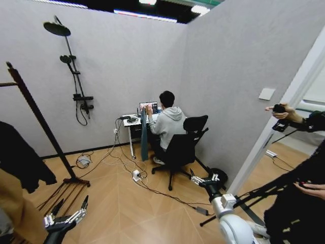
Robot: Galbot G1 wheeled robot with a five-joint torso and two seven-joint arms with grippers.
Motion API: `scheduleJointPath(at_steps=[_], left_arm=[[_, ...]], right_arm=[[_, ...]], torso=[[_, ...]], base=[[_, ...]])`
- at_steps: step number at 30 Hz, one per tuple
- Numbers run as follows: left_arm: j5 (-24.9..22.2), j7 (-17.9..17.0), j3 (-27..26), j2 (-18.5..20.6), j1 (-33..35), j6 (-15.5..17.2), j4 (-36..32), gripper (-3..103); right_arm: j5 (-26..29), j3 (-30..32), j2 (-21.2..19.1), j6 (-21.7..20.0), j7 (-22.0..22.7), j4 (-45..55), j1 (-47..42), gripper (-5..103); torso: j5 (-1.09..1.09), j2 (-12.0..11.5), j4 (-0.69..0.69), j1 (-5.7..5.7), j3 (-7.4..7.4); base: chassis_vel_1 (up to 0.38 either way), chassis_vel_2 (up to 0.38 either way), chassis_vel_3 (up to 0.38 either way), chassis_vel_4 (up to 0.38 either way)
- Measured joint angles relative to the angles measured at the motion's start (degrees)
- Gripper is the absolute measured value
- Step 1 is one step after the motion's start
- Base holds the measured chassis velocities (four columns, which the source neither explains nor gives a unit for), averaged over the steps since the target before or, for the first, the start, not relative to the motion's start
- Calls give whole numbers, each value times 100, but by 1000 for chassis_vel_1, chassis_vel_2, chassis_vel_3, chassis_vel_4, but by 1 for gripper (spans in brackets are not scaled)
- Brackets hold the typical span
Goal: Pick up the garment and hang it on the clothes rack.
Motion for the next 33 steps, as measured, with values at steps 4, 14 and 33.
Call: scheduleJointPath(at_steps=[4,14,33], left_arm=[[0,0,0,0,0,0,0,100],[0,0,0,0,-1,0,0,100],[0,0,0,0,-1,0,0,100]], right_arm=[[-35,-13,26,-7,-4,8,-3,100],[-220,-134,153,-121,-14,76,48,100],[-341,-277,251,-202,-26,-30,247,100]], torso=[[0,0,-1,1,0],[0,0,0,1,0],[-1,0,1,1,0]], base=[[130,-154,-145,135],[142,-137,-137,140],[191,-87,-90,185]])
